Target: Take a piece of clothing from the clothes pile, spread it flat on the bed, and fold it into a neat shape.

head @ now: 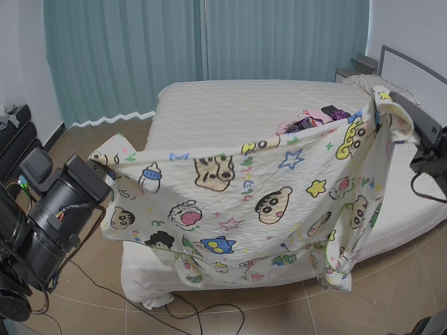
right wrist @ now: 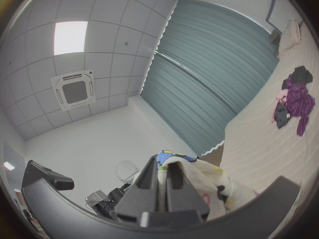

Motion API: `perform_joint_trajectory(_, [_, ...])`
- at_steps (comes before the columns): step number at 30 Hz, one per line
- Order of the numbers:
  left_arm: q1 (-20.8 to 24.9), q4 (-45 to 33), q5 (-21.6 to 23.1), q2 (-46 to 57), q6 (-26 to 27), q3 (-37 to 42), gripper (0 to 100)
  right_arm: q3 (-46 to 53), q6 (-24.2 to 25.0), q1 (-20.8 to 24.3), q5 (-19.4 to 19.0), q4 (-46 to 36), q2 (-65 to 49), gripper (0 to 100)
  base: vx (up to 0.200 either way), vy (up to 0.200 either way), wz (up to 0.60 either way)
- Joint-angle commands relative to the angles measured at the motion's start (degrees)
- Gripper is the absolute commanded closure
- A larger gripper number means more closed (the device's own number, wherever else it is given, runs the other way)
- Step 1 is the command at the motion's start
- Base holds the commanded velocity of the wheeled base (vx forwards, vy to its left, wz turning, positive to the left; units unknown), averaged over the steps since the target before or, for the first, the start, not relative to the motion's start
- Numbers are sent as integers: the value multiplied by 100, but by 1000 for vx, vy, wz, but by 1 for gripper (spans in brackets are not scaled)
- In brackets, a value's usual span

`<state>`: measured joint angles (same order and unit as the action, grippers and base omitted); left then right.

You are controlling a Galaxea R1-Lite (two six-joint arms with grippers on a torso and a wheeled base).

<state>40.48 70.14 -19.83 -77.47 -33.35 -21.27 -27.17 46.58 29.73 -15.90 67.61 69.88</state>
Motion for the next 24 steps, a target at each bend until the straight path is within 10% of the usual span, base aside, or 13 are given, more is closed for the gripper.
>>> perform_joint_trajectory(1, [12,-10,94,-5,75,-430,100,-289,-61,-301,-36,-99,-396,100,0,0,0])
perform_joint_trajectory(24, [-1218,-256,560,-2061,277,-1300,100,-1247,-167,-1743,-441,-1145,1028,100,35,0,0])
